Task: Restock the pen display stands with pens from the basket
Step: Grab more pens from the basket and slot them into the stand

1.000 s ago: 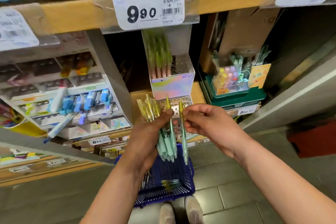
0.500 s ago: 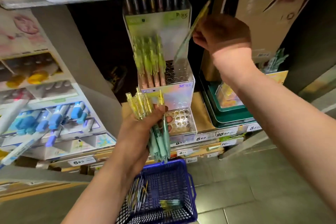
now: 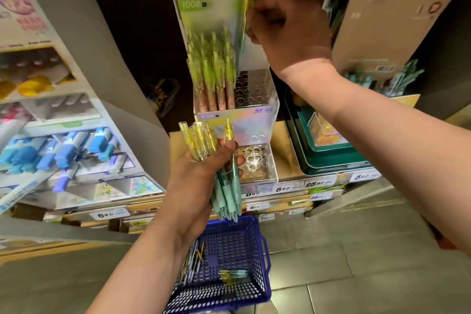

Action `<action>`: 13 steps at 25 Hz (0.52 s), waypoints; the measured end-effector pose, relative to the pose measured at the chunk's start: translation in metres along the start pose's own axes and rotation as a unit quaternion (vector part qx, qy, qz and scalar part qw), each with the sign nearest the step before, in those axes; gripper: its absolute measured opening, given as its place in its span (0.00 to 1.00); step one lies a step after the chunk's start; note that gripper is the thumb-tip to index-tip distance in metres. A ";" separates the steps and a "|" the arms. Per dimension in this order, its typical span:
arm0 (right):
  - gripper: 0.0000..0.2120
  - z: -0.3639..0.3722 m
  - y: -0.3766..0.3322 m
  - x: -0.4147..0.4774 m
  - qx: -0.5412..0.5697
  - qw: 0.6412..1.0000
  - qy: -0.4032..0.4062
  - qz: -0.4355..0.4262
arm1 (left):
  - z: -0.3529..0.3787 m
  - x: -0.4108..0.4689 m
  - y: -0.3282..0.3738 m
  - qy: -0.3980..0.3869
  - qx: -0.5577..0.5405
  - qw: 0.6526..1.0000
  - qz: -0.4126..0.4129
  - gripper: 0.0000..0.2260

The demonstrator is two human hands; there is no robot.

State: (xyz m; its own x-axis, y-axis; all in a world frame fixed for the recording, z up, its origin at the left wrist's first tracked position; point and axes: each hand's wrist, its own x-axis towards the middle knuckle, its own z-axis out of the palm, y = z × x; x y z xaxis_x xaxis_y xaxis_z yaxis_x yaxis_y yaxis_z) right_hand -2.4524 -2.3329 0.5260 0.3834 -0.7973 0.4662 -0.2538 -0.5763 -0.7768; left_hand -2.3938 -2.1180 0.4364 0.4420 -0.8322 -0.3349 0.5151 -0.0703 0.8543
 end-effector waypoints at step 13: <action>0.09 0.010 0.011 -0.016 -0.156 0.973 -0.155 0.067 | 0.009 0.010 0.004 0.013 -0.004 1.000 -0.011 0.14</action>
State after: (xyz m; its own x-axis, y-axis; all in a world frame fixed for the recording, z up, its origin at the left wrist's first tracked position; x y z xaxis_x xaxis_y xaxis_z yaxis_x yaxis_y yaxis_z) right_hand -2.4526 -2.3250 0.5057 0.5653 -0.8046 0.1818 -0.5586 -0.5355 -0.6334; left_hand -2.3945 -2.1315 0.4400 0.4492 -0.8156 -0.3646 0.5313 -0.0842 0.8430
